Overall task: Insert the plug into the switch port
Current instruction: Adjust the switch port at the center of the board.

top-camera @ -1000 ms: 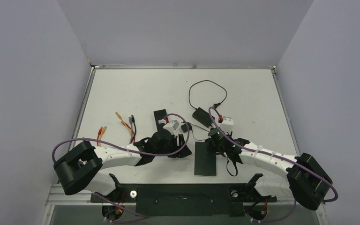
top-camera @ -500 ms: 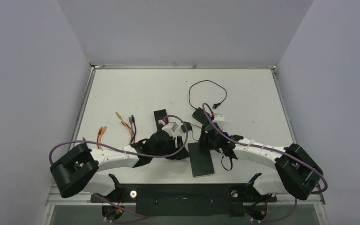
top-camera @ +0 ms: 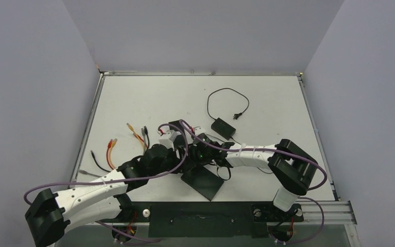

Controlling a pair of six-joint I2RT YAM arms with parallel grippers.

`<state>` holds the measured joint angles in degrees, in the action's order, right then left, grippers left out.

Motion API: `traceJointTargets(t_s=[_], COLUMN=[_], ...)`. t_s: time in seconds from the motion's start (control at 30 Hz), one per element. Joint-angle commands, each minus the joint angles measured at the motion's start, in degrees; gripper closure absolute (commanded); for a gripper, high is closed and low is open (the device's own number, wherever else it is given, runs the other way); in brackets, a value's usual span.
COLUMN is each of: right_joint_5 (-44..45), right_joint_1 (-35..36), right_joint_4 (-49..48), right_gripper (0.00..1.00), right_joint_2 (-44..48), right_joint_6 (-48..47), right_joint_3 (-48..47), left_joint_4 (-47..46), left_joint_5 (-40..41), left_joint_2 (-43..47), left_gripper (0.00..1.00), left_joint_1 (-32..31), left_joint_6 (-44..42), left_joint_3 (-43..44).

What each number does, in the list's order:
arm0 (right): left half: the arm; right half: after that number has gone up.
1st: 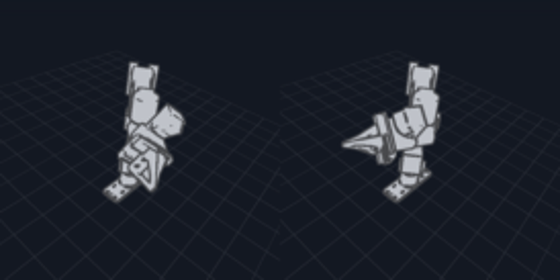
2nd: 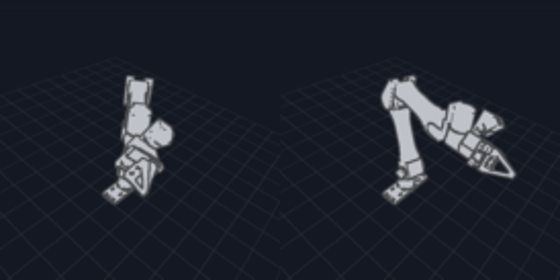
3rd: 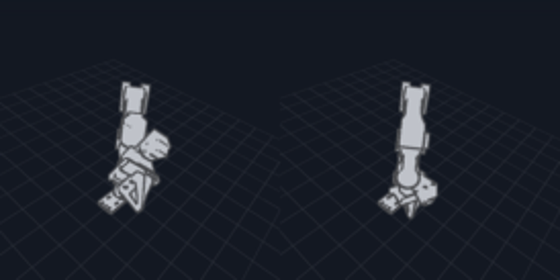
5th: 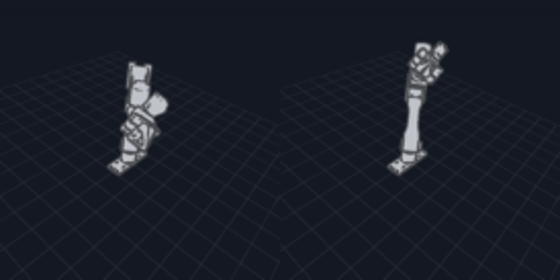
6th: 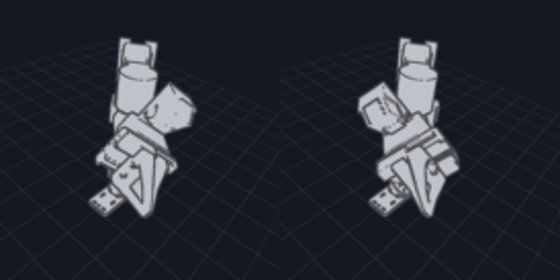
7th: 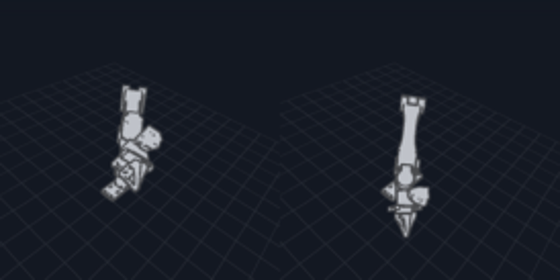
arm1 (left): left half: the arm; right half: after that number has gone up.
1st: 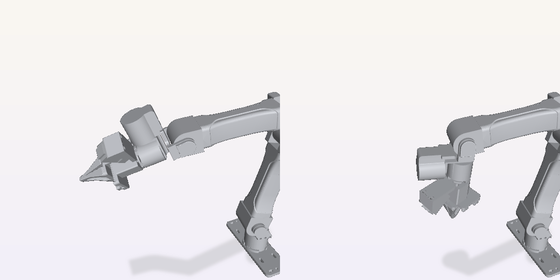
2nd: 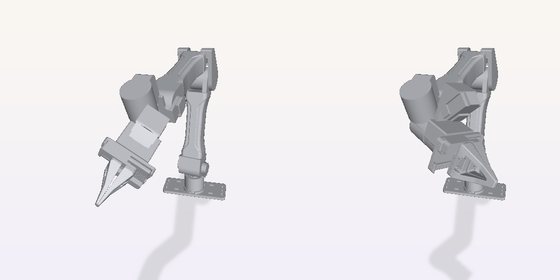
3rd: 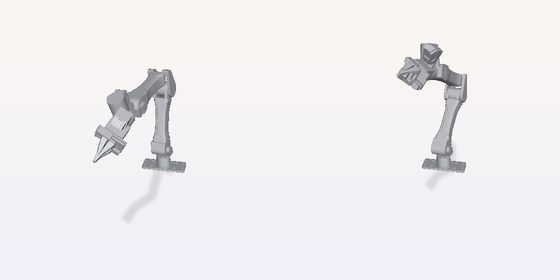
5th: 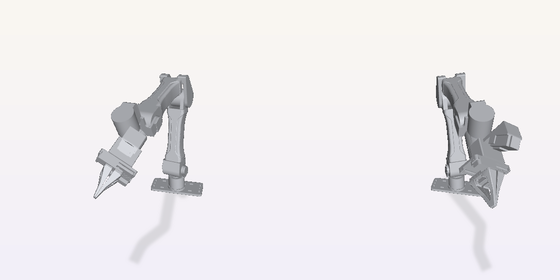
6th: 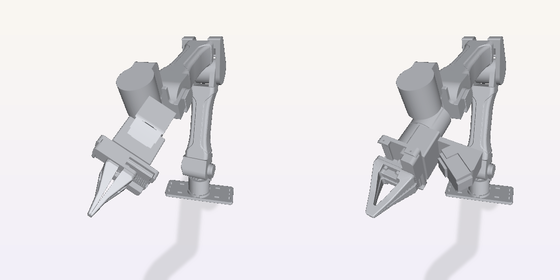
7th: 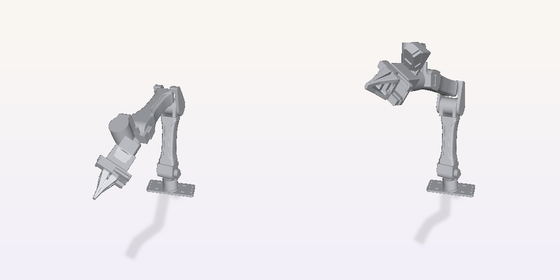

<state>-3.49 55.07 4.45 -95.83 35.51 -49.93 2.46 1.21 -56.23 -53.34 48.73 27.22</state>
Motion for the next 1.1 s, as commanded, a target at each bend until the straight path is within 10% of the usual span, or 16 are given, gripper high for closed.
traceJointTargets(t_s=[0.0,0.4,0.73,0.9,1.07], right_joint_5=[-0.7,11.2,9.0,2.2,-1.5], right_joint_1=[1.4,3.3,17.6,22.2,25.4], right_joint_4=[0.8,5.2,10.4,8.0,6.4], right_gripper=[0.59,0.51,0.66,1.00,1.00], right_joint_2=[0.8,18.4,31.7,33.3,29.0], right_joint_6=[-4.0,-8.8,-11.7,-11.4,-11.2], right_joint_3=[-3.7,3.4,13.5,16.1,15.5], left_joint_4=[10.3,11.0,-3.7,-9.6,-12.9], left_joint_5=[6.9,8.6,0.1,-4.3,-6.5], left_joint_2=[8.4,13.2,1.3,-3.4,-6.2], left_gripper=[0.44,0.38,0.31,0.28,0.25], left_joint_1=[0.9,2.4,7.4,10.0,10.1], left_joint_6=[-1.5,-3.2,-3.2,-4.0,-4.5], left_joint_3=[-0.9,-1.5,-5.3,-6.3,-6.3])
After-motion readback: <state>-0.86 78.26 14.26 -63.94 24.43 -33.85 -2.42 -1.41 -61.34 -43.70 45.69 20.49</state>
